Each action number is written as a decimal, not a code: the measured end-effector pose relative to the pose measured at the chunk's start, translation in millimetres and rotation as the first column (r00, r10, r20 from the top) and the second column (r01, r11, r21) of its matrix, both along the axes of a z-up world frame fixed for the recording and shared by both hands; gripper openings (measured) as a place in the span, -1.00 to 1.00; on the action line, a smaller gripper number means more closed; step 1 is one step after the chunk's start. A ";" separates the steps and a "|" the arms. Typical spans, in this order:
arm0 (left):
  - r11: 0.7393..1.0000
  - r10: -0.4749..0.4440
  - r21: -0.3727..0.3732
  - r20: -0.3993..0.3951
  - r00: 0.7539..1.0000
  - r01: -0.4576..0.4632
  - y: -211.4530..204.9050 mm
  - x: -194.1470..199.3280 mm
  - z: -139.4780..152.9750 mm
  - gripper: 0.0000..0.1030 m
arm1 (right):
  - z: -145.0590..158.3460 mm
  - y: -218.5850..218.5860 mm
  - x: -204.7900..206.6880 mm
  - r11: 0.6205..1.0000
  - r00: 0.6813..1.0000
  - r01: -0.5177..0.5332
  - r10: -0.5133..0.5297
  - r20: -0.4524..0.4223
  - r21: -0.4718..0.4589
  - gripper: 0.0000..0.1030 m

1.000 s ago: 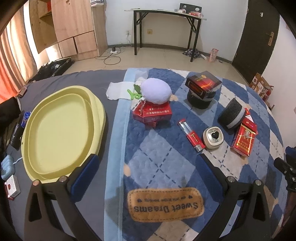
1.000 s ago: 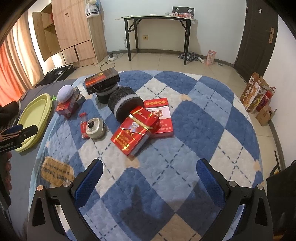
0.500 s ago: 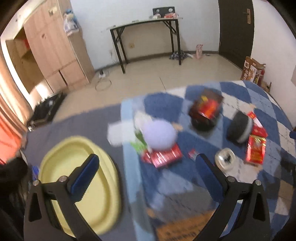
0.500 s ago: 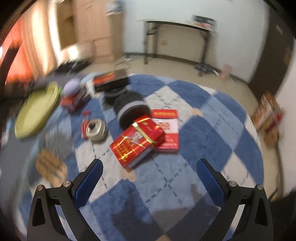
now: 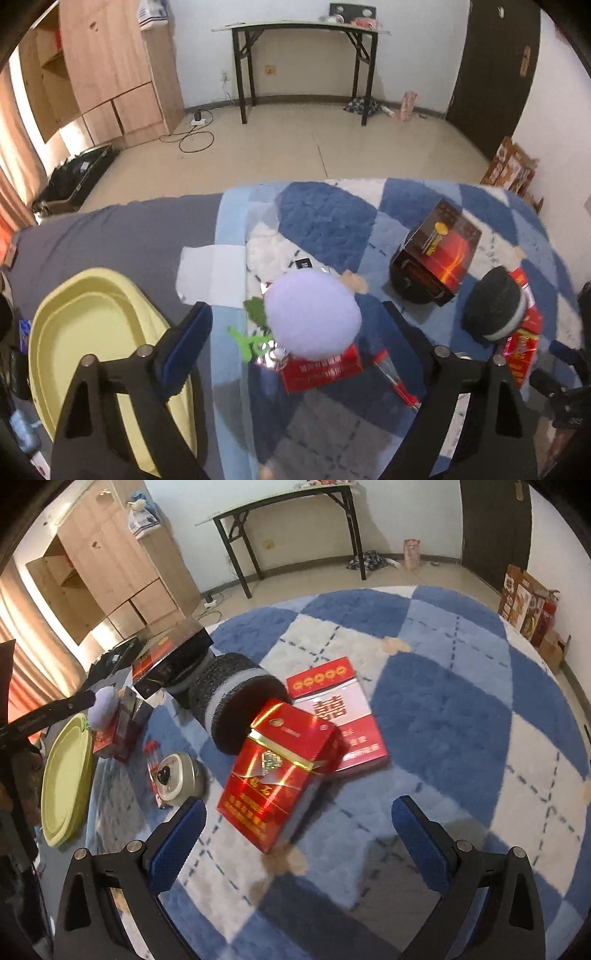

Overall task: Organize rigid objects
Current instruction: 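Grasp the lavender plush ball with the left gripper while the right gripper grasps the standing red box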

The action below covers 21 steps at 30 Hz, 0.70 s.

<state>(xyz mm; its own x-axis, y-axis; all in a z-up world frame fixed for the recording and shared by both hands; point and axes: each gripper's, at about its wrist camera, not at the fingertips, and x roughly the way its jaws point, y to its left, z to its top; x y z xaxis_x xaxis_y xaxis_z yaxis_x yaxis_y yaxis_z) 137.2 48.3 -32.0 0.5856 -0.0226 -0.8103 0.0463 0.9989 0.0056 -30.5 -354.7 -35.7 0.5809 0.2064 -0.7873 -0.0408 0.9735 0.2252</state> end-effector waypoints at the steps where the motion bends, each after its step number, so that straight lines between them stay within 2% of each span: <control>1: 1.000 -0.010 0.011 0.001 1.000 0.010 -2.4 2.1 -2.1 0.74 | -1.6 2.9 1.4 1.000 1.000 0.011 -0.011 -0.007 -0.005 0.99; 6: 0.998 -0.028 0.053 0.020 0.999 0.027 -5.0 13.6 -7.6 0.74 | -13.4 15.2 10.7 0.998 0.999 0.051 -0.051 0.006 -0.036 0.99; 8: 0.999 -0.011 0.036 0.021 1.000 0.010 -0.5 17.4 -9.4 0.71 | -20.7 19.0 15.9 0.998 0.999 0.047 -0.047 -0.001 -0.035 0.89; 9: 1.000 -0.011 0.007 0.014 1.000 0.011 2.6 19.9 -11.8 0.55 | -24.7 21.5 19.4 0.998 0.999 0.037 -0.037 0.000 -0.053 0.71; 11: 1.000 -0.004 -0.026 -0.017 1.000 0.004 6.9 23.1 -17.3 0.32 | -30.3 21.8 26.2 0.999 1.000 0.011 -0.011 0.006 -0.033 0.53; 13: 0.998 0.010 -0.061 0.002 1.000 -0.010 10.0 19.6 -17.1 0.23 | -27.3 21.4 27.3 1.000 1.000 0.003 -0.003 0.031 -0.023 0.34; 14: 0.997 0.010 -0.072 0.017 1.000 -0.009 10.4 17.9 -15.7 -0.01 | -25.7 22.7 27.0 1.000 0.999 -0.010 0.011 0.039 -0.019 0.10; 15: 0.996 0.007 -0.085 0.028 1.000 -0.005 10.8 16.8 -13.5 -0.06 | -23.7 24.3 25.6 1.000 0.999 -0.019 0.020 0.045 -0.026 -0.02; 18: 0.992 0.030 -0.123 0.040 0.999 -0.025 15.8 15.7 -6.6 -0.30 | -16.6 26.0 20.3 0.999 0.998 -0.039 0.041 0.055 -0.028 -0.24; 20: 0.991 0.034 -0.135 0.050 0.998 -0.027 18.1 15.3 -2.0 -0.62 | -11.6 26.7 18.1 0.998 0.996 -0.057 0.059 0.066 -0.028 -0.34; 21: 0.990 0.033 -0.142 0.048 0.998 -0.026 19.1 15.5 -0.3 -0.87 | -8.3 26.5 16.2 0.997 0.995 -0.068 0.069 0.075 -0.024 -0.41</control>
